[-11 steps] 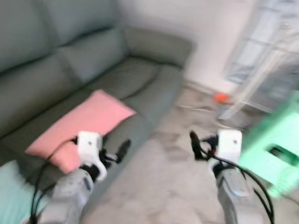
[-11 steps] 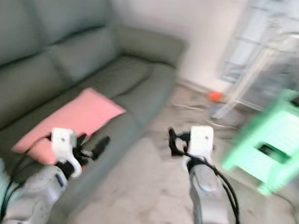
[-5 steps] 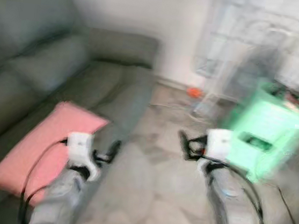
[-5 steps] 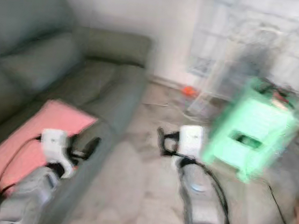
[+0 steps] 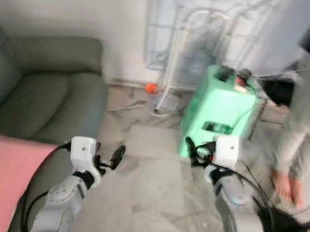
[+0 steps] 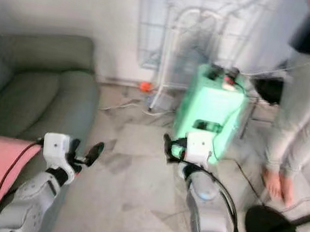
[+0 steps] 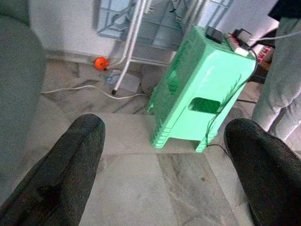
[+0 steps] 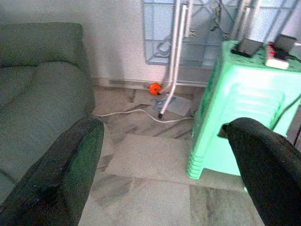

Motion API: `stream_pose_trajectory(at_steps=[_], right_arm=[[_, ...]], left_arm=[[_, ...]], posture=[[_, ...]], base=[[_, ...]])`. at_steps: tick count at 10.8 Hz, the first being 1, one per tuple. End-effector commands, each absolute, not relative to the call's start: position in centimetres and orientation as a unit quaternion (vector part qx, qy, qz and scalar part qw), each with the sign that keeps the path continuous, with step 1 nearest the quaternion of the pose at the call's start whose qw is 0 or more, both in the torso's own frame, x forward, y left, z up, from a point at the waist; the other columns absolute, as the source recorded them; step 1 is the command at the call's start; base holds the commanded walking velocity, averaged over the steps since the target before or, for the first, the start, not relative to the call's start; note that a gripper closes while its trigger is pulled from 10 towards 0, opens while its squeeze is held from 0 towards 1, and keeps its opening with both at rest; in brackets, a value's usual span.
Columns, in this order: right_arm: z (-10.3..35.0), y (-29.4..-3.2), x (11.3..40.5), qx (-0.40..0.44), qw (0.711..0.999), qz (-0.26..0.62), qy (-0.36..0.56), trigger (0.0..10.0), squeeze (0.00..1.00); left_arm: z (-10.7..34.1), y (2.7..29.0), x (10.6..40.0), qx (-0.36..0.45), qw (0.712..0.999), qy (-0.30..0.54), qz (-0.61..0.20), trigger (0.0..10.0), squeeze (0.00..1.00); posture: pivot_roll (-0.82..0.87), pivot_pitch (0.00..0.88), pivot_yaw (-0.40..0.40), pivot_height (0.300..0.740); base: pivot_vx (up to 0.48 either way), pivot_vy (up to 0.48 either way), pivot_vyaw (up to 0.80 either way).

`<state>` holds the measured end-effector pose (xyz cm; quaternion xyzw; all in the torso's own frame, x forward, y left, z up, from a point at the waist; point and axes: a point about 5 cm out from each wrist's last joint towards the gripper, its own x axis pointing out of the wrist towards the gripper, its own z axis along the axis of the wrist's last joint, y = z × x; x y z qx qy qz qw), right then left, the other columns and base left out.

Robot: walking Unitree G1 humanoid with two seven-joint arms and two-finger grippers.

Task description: Move the pillow to the sofa

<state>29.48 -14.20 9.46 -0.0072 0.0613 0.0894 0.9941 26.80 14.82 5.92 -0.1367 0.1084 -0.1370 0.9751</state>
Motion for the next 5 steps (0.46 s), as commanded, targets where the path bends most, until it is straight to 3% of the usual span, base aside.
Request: stream_pose_trajectory(at_steps=[1,5], right_arm=[[9.8,-15.0,29.6,-0.015,0.995,0.078,0.054,10.0,0.0],[8.1,-15.2,28.9,-0.044,0.992,0.093,0.072,10.0,0.0]], left_arm=[[6.1,14.1,26.9,-0.141,0.973,0.106,-0.149,10.0,0.0],[5.7,14.3,27.1,-0.136,0.974,0.113,-0.142,10.0,0.0]], posture=[[-0.21,0.063,-0.003,0.74],[-0.2,0.061,0.0,0.74]], base=[[0.304,0.0,-0.41],[0.399,0.0,0.0]])
